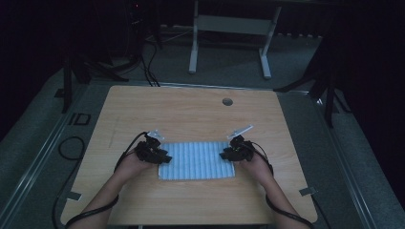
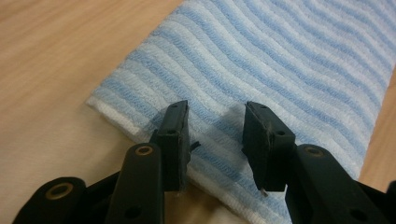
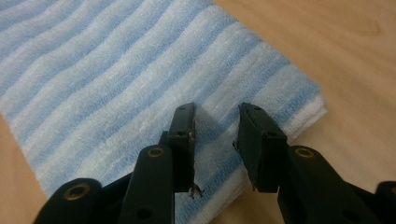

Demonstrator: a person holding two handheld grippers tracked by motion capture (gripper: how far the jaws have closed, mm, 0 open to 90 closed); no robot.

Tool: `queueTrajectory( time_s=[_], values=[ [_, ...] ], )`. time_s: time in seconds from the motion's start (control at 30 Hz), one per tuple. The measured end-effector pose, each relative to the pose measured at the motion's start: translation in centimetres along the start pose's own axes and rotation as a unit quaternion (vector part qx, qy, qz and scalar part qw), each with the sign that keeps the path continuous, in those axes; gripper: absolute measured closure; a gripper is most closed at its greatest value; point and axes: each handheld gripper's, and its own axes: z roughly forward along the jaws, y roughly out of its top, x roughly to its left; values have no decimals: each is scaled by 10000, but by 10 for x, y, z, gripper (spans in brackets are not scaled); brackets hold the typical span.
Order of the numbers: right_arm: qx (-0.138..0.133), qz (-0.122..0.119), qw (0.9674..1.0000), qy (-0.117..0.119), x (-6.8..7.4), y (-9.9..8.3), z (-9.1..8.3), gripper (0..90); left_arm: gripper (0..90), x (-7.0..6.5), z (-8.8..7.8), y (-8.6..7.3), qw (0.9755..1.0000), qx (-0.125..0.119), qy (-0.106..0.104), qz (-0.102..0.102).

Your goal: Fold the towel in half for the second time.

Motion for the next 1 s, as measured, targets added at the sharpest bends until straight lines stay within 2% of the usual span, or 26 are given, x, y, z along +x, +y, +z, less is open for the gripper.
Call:
queueTrajectory(
  time_s=[0.13,0.23,0.27,0.43,0.53,0.8,1.0],
  values=[
    [-7,3,10000,-25,-5,14,9,651,602,15,-2,3,10000,-15,46,-84],
    [-17,8,10000,-25,-6,17,11,651,601,18,-2,3,9999,-15,35,-104],
    [-41,88,10000,-14,-9,25,17,652,600,28,-3,5,9998,-26,77,-177],
    [-5,127,9999,-35,-13,36,23,652,600,39,-4,9,9996,-4,140,-260],
    [4,217,9998,-10,-18,45,29,645,597,48,-4,14,9993,21,260,-275],
    [31,236,9997,-97,-22,59,37,632,575,60,-4,19,9984,26,337,-456],
    [6,219,9997,-63,-22,59,37,621,575,60,-4,18,9980,-36,359,-519]
  ],
)
